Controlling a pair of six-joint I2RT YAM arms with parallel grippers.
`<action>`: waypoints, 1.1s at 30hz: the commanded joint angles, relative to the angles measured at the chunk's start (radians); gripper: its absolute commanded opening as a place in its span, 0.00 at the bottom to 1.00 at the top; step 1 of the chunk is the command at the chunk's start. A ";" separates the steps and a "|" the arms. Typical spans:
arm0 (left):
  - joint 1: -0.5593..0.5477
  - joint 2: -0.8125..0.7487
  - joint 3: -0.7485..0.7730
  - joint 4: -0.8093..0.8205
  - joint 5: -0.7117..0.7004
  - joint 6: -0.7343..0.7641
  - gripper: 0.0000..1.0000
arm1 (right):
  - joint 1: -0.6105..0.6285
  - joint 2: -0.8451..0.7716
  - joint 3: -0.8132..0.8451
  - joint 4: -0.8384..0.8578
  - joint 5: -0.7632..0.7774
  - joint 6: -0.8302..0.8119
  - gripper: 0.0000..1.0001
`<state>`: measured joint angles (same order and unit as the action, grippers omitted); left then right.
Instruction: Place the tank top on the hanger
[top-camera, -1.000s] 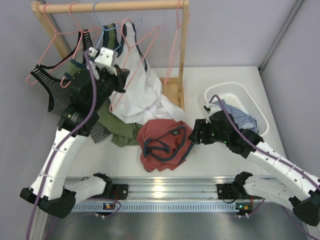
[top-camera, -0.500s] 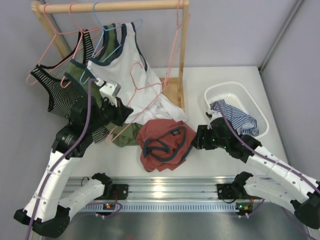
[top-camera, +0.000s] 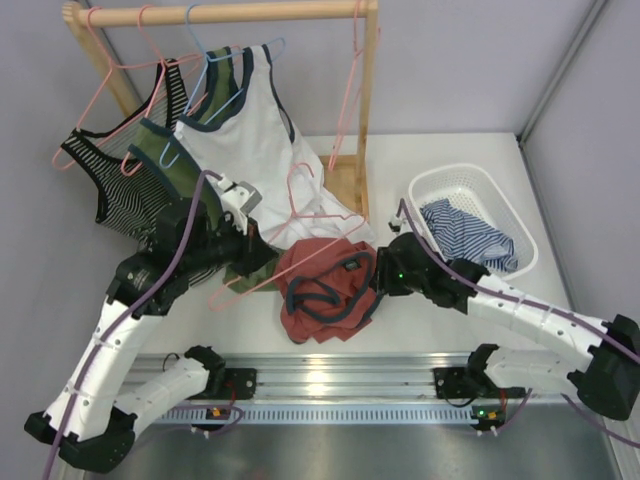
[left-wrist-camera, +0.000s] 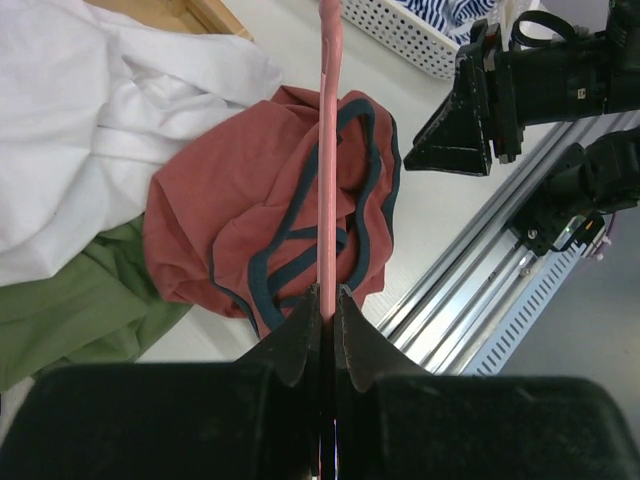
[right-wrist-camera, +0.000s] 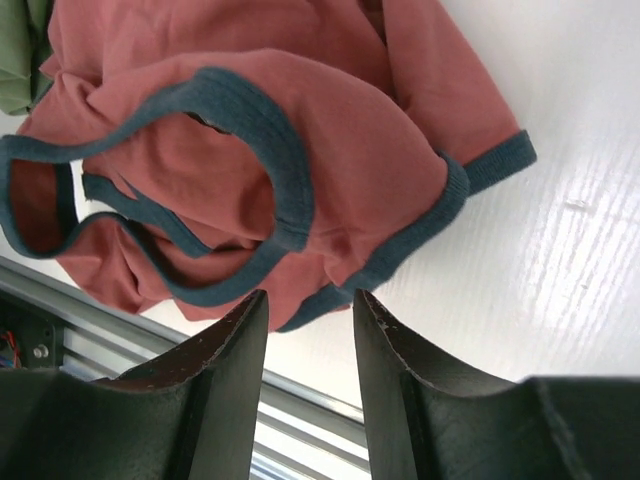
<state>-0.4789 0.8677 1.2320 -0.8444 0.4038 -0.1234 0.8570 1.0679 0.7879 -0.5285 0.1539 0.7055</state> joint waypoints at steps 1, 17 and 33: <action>-0.021 0.005 0.017 -0.039 -0.011 -0.010 0.00 | 0.042 0.053 0.085 0.047 0.099 0.048 0.40; -0.174 0.068 0.107 -0.182 -0.175 -0.013 0.00 | 0.111 0.282 0.211 -0.028 0.240 0.167 0.39; -0.277 0.119 0.245 -0.260 -0.303 0.016 0.00 | 0.119 0.238 0.177 -0.100 0.299 0.186 0.05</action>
<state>-0.7509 0.9802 1.4322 -1.0771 0.1139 -0.1234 0.9665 1.3560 0.9520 -0.6102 0.4084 0.8829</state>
